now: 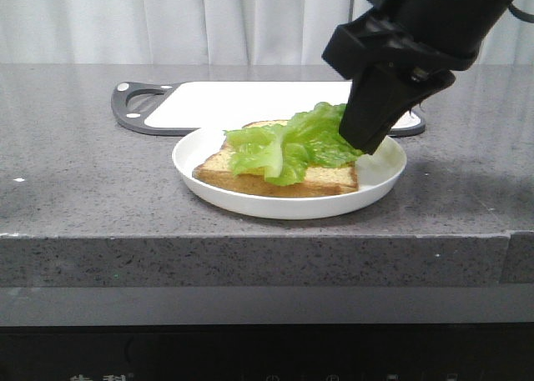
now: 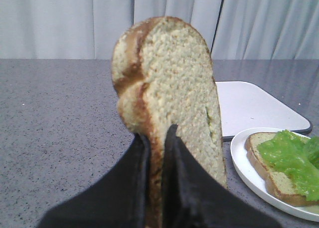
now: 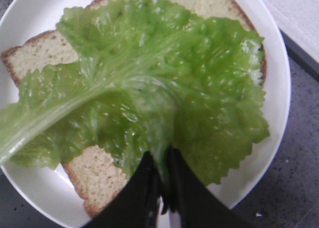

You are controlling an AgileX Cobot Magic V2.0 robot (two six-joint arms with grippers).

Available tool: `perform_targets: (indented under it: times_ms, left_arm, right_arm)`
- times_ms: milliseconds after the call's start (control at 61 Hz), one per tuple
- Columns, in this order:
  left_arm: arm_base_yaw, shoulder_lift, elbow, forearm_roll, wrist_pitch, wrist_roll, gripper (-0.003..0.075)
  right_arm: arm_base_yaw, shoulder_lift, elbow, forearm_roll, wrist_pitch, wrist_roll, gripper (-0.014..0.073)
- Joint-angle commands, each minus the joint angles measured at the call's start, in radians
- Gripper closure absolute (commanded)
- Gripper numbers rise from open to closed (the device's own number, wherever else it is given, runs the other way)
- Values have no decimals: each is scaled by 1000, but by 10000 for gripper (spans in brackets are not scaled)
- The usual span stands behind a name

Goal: Left arm grabs bread, right arm adds lettuce
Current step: 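Lift the lettuce with the right gripper and lower it onto the bread, then open the right gripper and withdraw it from the plate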

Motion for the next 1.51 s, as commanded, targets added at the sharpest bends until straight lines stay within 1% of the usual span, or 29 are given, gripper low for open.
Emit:
perform_targets:
  times_ms: [0,115,164,278,344,541,590,655,770,934,1048,1081,1114,1212,1360,1409,1491]
  left_arm:
    - [1,6,-28,-4,-92,-1,739]
    - [1,6,-28,-4,-92,-1,739]
    - [1,6,-28,-4,-92,-1,739]
    - [1,6,-28,-4,-92,-1,739]
    - [1,6,-28,-4,-92,-1,739]
    - [1,6,-28,-4,-92,-1,739]
    - [1,6,-28,-4,-92,-1,739]
    - [1,6,-28,-4,-92,-1,739]
    - [1,6,-28,-4,-92,-1,739]
    - [1,6,-28,-4,-92,-1,739]
    - [1,6,-28,-4,-92,-1,739]
    - [1,6,-28,-4,-92,-1,739]
    - [1,6,-28,-4,-92,-1,739]
    - [1,6,-28,-4,-92,-1,739]
    - [1,6,-28,-4,-92,-1,739]
    - [1,6,-28,-4,-92,-1,739]
    - [1,6,-28,-4,-92,-1,739]
  right_arm:
    - [1,-26,-26,20,-30,-7,469]
    - [1,-26,-26,21,-34,-7,319]
    - [1,-28,-28,21,-34,-7,242]
    - [1,-53,-34,20,-35,-7,135]
    - [1,-76,-41,20,-33,-7,111]
    - [1,-155,-41,20,-25,-7,113]
    - [1,-171,-41,20,-17,-6,127]
    - [1,-186,-41,20,-5,-5,179]
    - [1,-190,-40,20,-3,4,341]
    - [1,-190,-40,20,-7,4,491]
    - [1,-190,-40,20,-7,4,630]
    - [1,-190,-40,20,-7,4,656]
    - [0,-191,-40,20,-10,8,666]
    - [-32,-201,-38,20,-19,43,652]
    - [-148,-245,-38,20,-28,72,652]
    - [-204,-272,-35,19,-30,72,652]
    - [-255,-321,-17,10,-42,72,652]
